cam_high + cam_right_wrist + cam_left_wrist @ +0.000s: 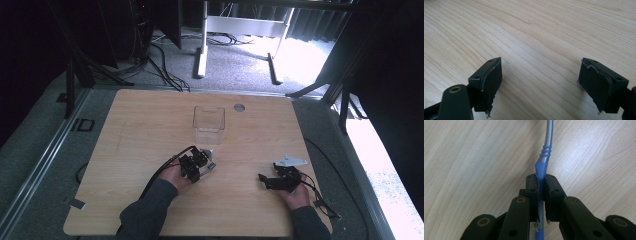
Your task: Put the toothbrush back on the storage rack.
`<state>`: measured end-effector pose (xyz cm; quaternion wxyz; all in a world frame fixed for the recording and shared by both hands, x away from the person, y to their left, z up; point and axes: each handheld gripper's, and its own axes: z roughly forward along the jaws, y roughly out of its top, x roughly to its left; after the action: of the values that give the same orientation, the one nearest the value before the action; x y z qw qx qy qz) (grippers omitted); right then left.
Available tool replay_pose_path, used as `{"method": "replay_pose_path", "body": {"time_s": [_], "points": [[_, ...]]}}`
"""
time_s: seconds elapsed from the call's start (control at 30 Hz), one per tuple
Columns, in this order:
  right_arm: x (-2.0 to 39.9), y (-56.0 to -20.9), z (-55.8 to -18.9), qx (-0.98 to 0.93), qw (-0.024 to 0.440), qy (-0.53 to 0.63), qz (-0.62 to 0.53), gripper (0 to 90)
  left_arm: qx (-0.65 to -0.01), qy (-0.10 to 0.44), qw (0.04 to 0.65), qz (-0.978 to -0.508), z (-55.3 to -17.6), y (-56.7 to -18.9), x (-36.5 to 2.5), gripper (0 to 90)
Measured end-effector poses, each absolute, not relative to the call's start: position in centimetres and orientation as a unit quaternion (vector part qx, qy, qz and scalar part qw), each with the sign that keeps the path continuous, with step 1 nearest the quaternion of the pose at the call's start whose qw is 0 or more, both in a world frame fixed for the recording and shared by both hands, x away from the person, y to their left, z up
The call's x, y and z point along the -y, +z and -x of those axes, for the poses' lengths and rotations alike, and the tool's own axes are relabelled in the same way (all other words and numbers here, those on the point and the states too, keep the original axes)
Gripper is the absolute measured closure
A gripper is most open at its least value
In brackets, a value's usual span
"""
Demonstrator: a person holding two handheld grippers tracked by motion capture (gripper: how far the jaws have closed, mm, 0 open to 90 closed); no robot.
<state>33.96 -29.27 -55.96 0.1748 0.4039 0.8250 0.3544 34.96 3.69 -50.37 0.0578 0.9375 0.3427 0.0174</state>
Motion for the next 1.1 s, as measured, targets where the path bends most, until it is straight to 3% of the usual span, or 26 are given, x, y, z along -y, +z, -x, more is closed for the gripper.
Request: {"method": "replay_pose_path", "body": {"time_s": [1.1], "points": [[29.3,-56.0,-34.0,-0.825,0.175,0.355,-0.404,18.7,-0.376,0.074,0.115,-0.916,-35.1,-47.2,-6.6,82.6]]}}
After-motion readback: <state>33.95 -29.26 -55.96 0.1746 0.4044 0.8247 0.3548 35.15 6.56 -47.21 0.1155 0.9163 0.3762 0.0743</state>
